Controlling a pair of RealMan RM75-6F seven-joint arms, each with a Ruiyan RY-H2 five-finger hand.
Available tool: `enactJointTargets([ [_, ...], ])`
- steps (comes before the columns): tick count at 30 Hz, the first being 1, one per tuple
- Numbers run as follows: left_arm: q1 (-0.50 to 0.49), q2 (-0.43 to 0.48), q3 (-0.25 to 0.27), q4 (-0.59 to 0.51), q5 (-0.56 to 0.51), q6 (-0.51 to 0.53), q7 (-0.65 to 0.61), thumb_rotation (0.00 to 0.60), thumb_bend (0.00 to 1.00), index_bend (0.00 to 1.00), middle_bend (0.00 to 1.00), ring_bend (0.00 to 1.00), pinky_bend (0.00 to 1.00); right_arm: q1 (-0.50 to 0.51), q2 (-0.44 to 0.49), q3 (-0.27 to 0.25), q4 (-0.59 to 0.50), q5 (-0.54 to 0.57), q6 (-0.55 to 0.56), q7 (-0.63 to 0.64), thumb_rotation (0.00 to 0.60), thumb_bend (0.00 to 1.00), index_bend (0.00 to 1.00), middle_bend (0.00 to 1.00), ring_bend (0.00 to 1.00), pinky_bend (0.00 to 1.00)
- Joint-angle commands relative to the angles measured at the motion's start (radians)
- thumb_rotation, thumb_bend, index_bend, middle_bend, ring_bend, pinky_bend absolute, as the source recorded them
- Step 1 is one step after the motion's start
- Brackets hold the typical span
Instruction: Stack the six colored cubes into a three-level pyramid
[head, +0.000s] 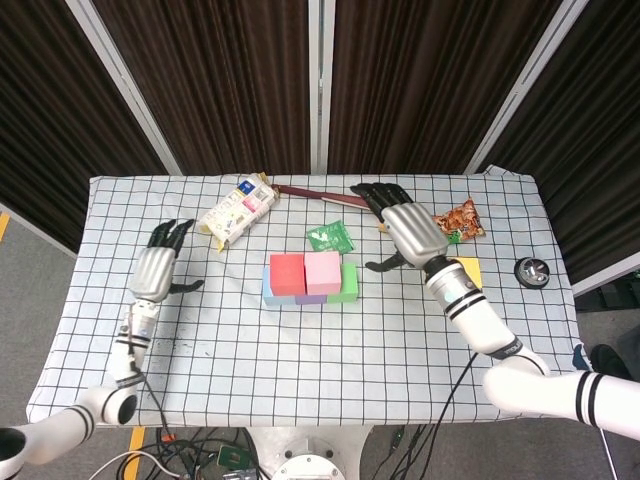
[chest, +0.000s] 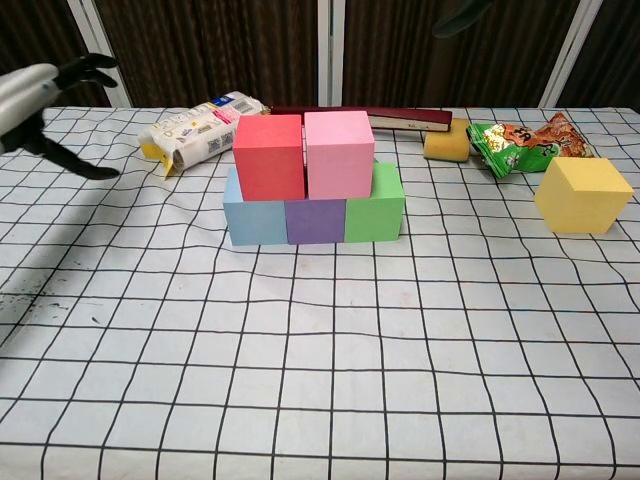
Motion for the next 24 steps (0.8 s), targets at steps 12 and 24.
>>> enactJointTargets([
  [12,0.250,0.438,0.215,-0.345,0.153,0.174,-0.049,0.600,0.00,0.06,0.11,0.02,0.07,0.236,-0.196,-0.010,0.080,0.263,-0.072,-0.205,0.600,0.00,0.00,0.11,0.00,0.00],
  [24,0.339,0.452,0.242,-0.332,0.212,0.286,-0.106,0.600,0.00,0.06,0.11,0.02,0.07,0.395,-0.327,-0.053,0.197,0.503,-0.087,-0.301,0.600,0.00,0.00,0.17,0.00,0.00],
])
